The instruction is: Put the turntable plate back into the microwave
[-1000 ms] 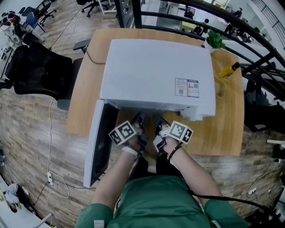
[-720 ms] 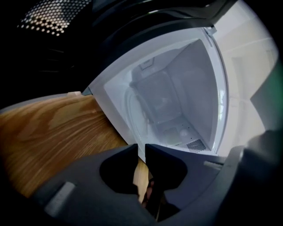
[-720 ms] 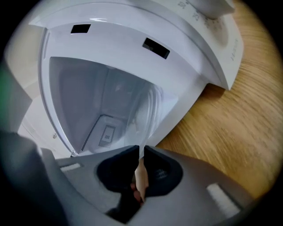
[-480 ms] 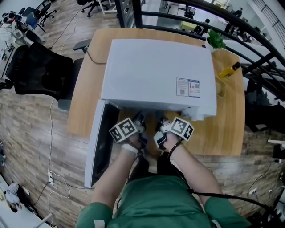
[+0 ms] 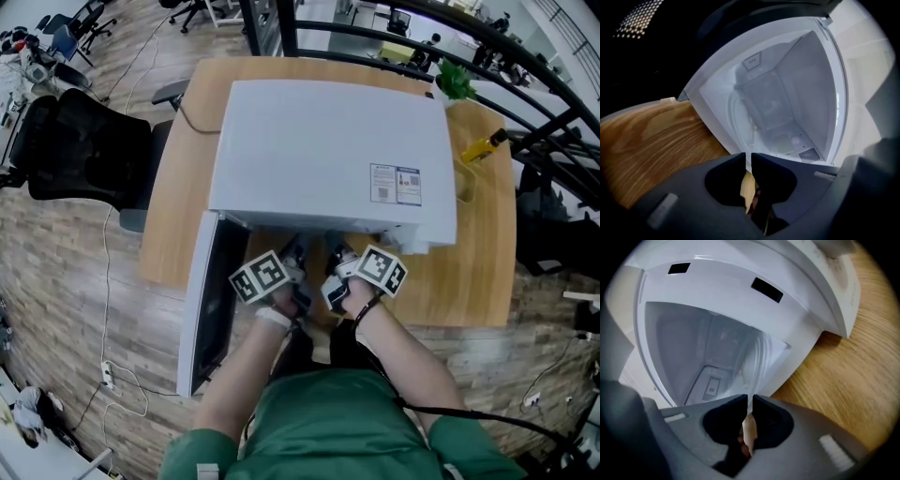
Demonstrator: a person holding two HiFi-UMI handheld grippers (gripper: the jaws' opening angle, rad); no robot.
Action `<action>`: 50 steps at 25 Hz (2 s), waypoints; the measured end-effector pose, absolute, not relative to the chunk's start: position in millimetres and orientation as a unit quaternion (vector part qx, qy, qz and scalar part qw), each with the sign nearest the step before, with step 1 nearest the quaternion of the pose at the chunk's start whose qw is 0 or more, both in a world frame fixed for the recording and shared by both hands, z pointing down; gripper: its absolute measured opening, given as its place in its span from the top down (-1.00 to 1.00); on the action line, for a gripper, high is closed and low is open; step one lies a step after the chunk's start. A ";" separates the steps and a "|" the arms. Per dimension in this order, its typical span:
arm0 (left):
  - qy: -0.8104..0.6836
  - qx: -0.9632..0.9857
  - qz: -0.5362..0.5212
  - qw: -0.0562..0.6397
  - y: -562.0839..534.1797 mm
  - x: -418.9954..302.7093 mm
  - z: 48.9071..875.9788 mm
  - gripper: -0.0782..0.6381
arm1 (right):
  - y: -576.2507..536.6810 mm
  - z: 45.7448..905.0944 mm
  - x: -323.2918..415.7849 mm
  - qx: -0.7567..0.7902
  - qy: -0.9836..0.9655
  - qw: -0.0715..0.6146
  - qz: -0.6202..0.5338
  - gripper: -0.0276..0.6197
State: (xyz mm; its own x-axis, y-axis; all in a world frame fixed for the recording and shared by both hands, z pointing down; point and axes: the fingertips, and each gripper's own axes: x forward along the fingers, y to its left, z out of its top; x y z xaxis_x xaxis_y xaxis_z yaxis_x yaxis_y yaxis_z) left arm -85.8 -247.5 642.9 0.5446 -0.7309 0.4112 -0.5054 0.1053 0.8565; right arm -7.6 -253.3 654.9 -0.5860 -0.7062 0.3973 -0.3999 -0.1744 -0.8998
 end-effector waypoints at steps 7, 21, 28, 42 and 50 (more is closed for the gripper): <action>-0.474 0.634 -0.128 0.598 -255.8 -89.5 651.3 0.69 | -256.1 655.7 -6.8 -0.440 0.627 0.130 -0.629 0.80; -0.478 0.638 -0.130 0.589 -281.9 -92.8 646.8 0.67 | -277.5 652.0 -9.9 -0.442 0.635 0.134 -0.619 0.80; -0.477 0.638 -0.134 0.589 -282.1 -94.3 647.3 0.67 | -277.5 651.1 -12.0 -0.440 0.649 0.118 -0.609 0.79; -0.462 0.667 -0.111 0.574 -245.7 -83.0 635.7 0.67 | -243.9 637.2 -13.0 -0.422 0.675 0.104 -0.597 0.63; -0.443 0.737 -0.044 0.508 -203.0 -72.5 597.1 0.67 | -206.9 595.2 3.2 -0.403 0.756 0.035 -0.514 0.82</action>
State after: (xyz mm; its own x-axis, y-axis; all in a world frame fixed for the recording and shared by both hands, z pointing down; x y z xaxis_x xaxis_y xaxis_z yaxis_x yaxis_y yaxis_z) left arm -72.5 -203.0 597.1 0.6033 -0.6981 0.3857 -0.6088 -0.0906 0.7881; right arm 3.2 -206.9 595.2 -0.6733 -0.6455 0.3606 -0.5725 0.1465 -0.8067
